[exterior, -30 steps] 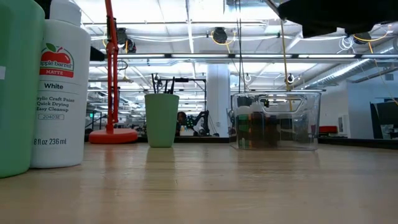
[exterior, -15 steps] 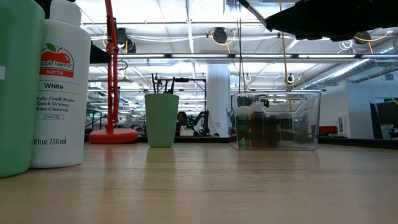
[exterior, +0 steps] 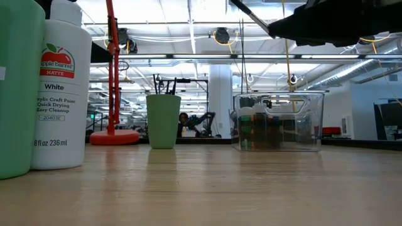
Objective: Pick & Place Paint Supplies
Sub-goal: Put the black paint brush into the cup
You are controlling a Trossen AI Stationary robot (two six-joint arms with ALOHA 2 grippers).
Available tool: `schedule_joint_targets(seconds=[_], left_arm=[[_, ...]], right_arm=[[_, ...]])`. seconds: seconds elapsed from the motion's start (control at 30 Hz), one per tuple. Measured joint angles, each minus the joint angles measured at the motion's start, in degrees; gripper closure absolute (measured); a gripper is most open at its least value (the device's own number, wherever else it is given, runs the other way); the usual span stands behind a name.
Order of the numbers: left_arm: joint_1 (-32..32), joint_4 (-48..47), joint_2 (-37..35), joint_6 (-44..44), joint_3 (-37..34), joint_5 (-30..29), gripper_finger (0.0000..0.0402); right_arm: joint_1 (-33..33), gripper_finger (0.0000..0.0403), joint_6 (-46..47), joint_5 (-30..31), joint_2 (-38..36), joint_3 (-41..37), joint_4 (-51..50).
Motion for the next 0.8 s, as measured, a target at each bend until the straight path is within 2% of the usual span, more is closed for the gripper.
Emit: schedule_joint_targets(seconds=[0.63, 0.8], left_arm=[[0.2, 0.6, 0.0, 0.0, 0.1, 0.1, 0.0376], [1.5, 9.3, 0.0, 2.1, 0.1, 0.0, 0.0376]], right_arm=[[-1.3, 0.0403, 2.8, 0.0, 0.0, 0.0, -1.1], [-1.3, 0.0403, 0.1, 0.0, 0.0, 0.0, 1.7]])
